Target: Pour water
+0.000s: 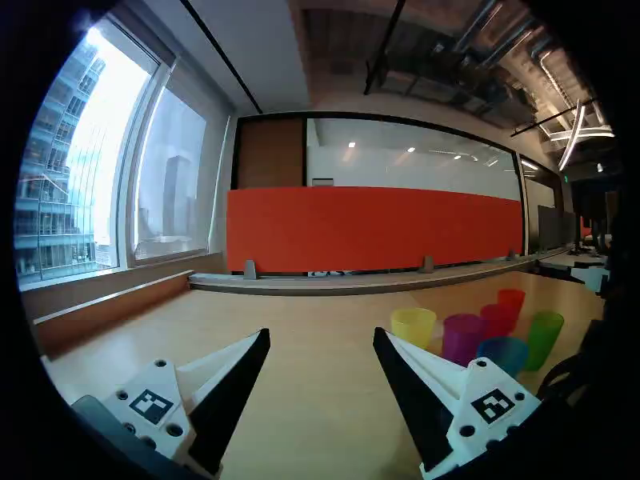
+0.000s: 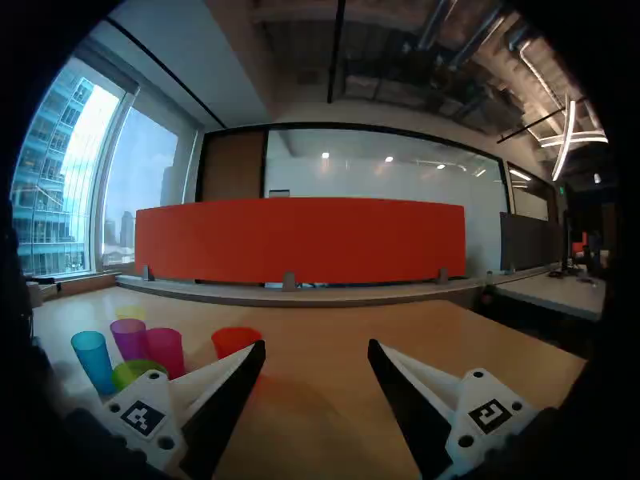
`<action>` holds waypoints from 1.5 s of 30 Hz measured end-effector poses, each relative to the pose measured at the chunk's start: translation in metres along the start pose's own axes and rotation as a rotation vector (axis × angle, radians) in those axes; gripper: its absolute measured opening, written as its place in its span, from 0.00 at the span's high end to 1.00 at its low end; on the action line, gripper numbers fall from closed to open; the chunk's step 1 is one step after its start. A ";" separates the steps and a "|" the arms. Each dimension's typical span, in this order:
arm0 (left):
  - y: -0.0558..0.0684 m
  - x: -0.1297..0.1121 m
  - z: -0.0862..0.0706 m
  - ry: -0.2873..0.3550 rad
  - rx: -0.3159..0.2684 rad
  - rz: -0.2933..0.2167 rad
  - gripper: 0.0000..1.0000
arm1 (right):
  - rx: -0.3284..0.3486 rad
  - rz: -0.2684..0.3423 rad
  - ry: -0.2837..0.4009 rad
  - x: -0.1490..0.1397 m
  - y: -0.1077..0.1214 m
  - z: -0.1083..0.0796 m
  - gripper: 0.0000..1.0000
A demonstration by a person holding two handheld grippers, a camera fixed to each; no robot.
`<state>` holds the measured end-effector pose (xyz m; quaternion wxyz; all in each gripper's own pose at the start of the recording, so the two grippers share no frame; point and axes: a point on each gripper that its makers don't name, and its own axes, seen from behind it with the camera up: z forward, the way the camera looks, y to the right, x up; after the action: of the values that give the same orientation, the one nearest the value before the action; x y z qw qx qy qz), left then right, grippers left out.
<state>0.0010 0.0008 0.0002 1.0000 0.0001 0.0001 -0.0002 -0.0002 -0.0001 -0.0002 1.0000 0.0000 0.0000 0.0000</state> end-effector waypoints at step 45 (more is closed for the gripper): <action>-0.002 0.109 0.016 -0.081 -0.081 -0.021 0.04 | 0.090 0.052 -0.030 0.137 -0.010 0.006 0.01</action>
<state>0.1105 -0.0009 0.0163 0.9983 -0.0403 -0.0403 -0.0109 0.1372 -0.0103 0.0060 0.9985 0.0450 -0.0152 0.0259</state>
